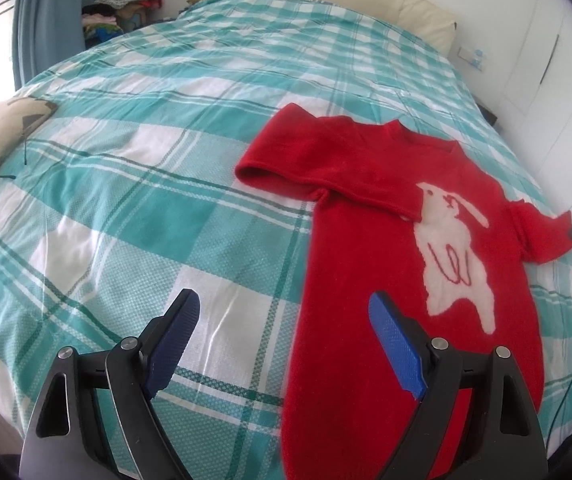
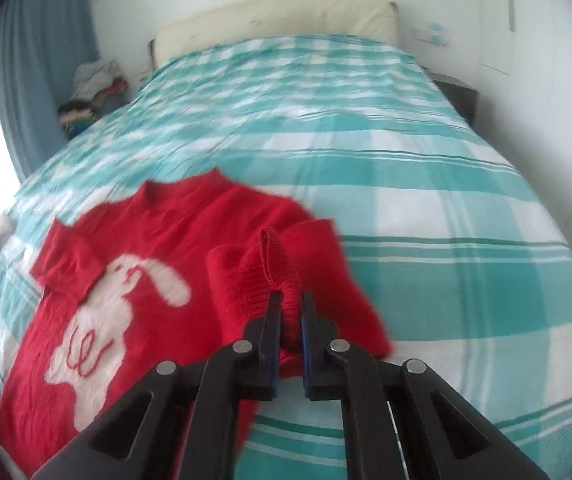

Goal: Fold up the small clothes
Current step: 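Grasp a sweater sleeve cuff with the right gripper and pull it outward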

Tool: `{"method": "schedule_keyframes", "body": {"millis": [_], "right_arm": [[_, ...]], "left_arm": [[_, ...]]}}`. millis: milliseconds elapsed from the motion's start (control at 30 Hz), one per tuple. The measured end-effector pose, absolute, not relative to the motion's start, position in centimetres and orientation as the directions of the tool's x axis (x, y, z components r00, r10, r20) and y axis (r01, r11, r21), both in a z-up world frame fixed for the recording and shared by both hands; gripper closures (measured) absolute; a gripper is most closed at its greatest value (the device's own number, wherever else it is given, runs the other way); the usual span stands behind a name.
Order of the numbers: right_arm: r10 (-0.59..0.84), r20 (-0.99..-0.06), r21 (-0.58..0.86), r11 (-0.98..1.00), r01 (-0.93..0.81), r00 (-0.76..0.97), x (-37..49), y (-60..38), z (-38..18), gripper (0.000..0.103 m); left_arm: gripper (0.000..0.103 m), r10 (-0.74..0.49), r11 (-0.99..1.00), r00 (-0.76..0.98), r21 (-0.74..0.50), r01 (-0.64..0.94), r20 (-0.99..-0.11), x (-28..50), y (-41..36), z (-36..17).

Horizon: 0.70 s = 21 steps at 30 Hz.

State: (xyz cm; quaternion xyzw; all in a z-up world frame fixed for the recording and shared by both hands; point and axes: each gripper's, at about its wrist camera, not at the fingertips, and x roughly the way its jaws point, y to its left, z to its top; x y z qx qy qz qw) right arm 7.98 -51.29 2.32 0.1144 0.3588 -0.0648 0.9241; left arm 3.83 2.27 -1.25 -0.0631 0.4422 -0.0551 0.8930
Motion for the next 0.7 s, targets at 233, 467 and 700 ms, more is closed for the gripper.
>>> {"method": "schedule_keyframes", "body": {"millis": [233, 467, 700], "right_arm": [[-0.123, -0.680, 0.454, 0.704, 0.546, 0.723, -1.1, -67.5, -0.7, 0.095], [-0.003, -0.647, 0.649, 0.523, 0.553, 0.762, -3.3, -71.4, -3.7, 0.094], [0.037, -0.644, 0.648, 0.557, 0.520, 0.764, -2.6, -70.9, -4.3, 0.082]], "left_arm": [[0.015, -0.129, 0.989, 0.585, -0.149, 0.013, -0.801, 4.3, 2.5, -2.2], [0.015, -0.119, 0.991, 0.573, -0.133, 0.018, -0.811, 4.2, 1.9, -2.7], [0.015, -0.126, 0.991, 0.568, -0.131, 0.032, -0.813, 4.2, 1.6, -2.7]]}}
